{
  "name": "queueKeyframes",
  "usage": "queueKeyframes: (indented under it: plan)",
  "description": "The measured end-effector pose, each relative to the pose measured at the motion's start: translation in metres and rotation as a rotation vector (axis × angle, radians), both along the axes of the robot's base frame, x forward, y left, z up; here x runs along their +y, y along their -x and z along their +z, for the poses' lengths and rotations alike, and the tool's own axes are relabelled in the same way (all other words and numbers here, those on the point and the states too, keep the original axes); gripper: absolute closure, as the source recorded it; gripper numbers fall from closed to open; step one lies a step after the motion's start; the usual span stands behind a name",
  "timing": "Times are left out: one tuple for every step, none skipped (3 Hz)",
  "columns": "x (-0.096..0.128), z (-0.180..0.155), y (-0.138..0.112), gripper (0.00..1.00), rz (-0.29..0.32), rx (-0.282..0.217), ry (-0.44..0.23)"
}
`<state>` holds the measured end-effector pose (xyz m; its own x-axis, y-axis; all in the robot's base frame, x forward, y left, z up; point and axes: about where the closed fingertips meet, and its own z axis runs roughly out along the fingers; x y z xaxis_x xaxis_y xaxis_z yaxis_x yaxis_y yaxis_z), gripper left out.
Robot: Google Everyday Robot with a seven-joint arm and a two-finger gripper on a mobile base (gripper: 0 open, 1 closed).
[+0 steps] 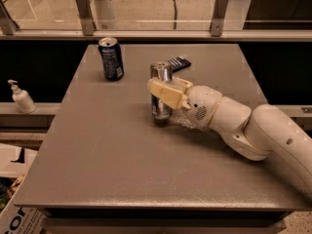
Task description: Place redbull can upright
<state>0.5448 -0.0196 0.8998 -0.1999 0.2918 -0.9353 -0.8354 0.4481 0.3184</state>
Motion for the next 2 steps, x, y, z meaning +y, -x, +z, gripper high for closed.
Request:
queueKeyframes:
  plan:
    - [-0.0488, 0.0284, -0.0021, 1.0, -0.051, -0.062, -0.012]
    - [-0.0487, 0.0284, -0.0021, 1.0, -0.051, -0.062, -0.012]
